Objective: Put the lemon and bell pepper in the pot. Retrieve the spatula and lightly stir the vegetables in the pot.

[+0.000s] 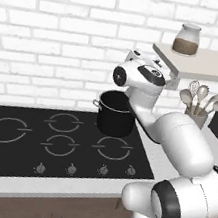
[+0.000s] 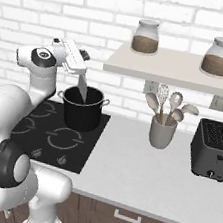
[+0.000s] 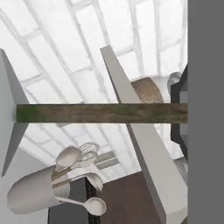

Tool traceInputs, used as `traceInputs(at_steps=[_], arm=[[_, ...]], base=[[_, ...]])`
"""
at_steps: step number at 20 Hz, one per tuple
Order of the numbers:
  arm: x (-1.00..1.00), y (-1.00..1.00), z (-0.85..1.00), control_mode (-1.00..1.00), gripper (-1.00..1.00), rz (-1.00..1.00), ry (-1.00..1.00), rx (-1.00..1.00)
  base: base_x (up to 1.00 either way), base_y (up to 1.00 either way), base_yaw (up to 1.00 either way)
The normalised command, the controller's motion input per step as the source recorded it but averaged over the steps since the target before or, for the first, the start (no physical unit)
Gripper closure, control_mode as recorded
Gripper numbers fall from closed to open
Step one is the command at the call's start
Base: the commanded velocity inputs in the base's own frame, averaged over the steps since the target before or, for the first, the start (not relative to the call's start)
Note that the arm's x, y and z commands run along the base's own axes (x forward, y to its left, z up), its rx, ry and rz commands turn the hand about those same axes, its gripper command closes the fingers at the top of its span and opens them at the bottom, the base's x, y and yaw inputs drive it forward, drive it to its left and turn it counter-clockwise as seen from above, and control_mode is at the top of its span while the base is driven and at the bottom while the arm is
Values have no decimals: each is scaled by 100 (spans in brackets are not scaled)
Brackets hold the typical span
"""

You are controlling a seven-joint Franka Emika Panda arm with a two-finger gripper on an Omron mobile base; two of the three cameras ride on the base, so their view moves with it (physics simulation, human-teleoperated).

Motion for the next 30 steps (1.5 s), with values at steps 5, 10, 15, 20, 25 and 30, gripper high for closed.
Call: traceInputs(at_steps=[5,10,15,20,25,30], arm=[[65,19,-35,-100,100,7,1,-19],[56,8,-45,-100,100,8,3,-15],[40,12,-26,-100,100,7,0,-12],[17,32,-30,-100,100,5,0,-8],[1,56,-4,-100,100,1,-1,-9],[2,48,20,-100,100,0,-1,-7]], base=[[0,0,0],[0,0,0],[0,0,0],[0,0,0],[0,0,0],[0,0,0]])
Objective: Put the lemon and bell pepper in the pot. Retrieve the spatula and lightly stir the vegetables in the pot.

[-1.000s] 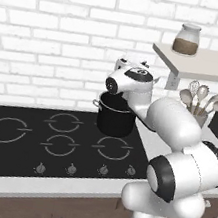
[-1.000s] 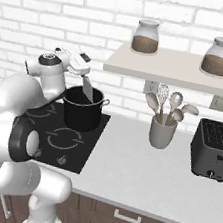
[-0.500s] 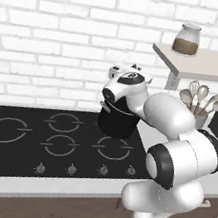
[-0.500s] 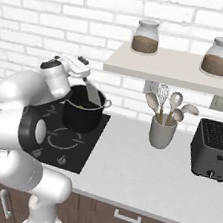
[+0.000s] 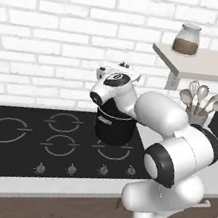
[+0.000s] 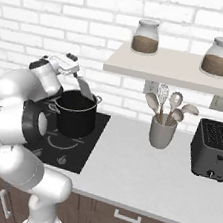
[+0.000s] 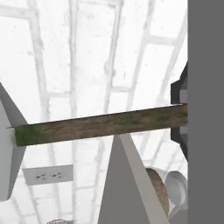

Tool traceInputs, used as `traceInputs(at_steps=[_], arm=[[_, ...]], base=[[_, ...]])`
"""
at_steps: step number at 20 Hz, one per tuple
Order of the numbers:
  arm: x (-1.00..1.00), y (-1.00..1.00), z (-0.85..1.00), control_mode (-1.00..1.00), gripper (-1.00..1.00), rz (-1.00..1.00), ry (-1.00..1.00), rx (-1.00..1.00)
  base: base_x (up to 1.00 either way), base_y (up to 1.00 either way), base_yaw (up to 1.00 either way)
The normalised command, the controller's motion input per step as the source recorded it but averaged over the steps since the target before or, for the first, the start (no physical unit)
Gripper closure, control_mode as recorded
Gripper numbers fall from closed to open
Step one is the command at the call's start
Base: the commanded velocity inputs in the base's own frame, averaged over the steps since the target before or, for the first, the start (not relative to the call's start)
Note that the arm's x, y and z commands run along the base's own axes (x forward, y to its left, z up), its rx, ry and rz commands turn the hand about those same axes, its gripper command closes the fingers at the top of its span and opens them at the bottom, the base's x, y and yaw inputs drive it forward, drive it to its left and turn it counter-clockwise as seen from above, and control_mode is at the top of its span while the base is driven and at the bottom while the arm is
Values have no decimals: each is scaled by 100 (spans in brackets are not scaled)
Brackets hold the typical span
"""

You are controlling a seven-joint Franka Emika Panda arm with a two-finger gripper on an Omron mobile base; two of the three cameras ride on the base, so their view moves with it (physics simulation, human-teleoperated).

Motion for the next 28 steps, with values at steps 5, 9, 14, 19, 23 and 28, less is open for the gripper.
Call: traceInputs(at_steps=[5,9,14,19,23,28], arm=[[0,47,7,-100,100,0,0,-2],[0,30,-17,-100,100,0,0,0],[0,2,-61,-100,100,0,0,0],[0,0,-75,-100,100,4,0,0],[0,-7,-87,-100,100,8,0,0],[0,-32,-58,-100,100,7,-3,0]], base=[[0,0,0],[0,0,0],[0,0,0],[0,0,0],[0,0,0],[0,0,0]])
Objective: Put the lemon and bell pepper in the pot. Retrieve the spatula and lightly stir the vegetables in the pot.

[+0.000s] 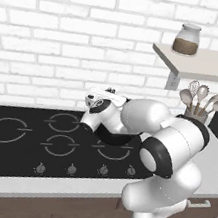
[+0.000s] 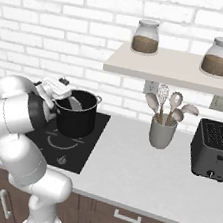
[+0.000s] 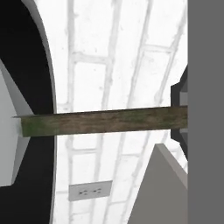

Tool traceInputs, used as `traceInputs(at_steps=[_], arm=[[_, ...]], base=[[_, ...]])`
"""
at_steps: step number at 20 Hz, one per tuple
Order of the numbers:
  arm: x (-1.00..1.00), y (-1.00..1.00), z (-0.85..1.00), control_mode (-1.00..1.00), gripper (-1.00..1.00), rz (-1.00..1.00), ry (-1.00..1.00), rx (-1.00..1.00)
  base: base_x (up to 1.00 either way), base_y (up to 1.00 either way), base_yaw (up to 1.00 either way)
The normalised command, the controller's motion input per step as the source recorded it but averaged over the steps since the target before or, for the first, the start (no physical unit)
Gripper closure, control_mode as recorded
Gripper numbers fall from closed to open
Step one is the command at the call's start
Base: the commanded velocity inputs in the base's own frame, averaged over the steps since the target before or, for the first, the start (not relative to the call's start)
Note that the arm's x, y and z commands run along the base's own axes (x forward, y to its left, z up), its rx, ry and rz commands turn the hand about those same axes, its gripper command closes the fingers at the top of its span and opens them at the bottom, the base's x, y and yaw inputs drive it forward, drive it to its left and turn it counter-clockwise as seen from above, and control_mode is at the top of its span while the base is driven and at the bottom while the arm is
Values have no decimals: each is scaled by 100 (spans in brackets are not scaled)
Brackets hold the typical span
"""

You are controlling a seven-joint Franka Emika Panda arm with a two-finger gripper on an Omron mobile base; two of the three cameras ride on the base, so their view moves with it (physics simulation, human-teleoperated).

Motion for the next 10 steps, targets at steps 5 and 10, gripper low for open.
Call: traceInputs(at_steps=[5,10], arm=[[0,-45,-1,-100,100,0,-10,0],[-7,-39,-31,-100,100,0,0,9]], base=[[0,0,0],[0,0,0]])
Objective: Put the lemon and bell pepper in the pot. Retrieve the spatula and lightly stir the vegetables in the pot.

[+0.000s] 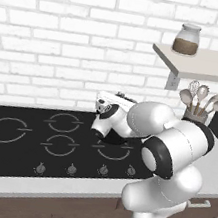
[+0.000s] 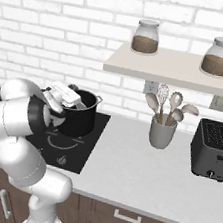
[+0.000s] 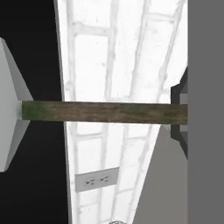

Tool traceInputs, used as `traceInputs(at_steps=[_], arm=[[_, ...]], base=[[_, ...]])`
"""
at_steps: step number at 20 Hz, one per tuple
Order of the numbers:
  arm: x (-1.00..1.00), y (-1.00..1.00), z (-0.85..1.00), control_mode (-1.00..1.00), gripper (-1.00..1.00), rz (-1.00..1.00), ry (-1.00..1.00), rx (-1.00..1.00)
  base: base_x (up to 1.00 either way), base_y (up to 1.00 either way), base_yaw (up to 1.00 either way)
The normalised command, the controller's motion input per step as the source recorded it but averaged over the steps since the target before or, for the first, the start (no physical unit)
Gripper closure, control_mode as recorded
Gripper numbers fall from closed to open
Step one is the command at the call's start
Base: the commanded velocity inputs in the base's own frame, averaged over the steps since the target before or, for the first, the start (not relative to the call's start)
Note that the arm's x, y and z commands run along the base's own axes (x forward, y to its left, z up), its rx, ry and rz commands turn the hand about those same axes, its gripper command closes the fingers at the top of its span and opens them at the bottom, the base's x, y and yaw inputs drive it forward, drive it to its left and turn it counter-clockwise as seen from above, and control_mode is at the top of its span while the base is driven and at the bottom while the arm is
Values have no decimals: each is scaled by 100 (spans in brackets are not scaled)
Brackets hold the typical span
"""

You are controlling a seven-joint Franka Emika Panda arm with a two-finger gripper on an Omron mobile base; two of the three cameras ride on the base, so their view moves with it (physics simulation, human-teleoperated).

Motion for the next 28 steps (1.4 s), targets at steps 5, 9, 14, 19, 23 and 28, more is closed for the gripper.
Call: traceInputs(at_steps=[5,9,14,19,23,28], arm=[[-4,-23,-54,-100,100,0,-2,5],[-5,-8,-40,-100,100,-4,0,10],[-24,-2,-1,-100,100,-19,16,18],[-14,-1,0,-100,100,-21,8,8],[-15,0,0,-100,100,-22,11,6],[-7,0,24,-100,100,-16,6,9]], base=[[0,0,0],[0,0,0],[0,0,0],[0,0,0],[0,0,0],[0,0,0]])
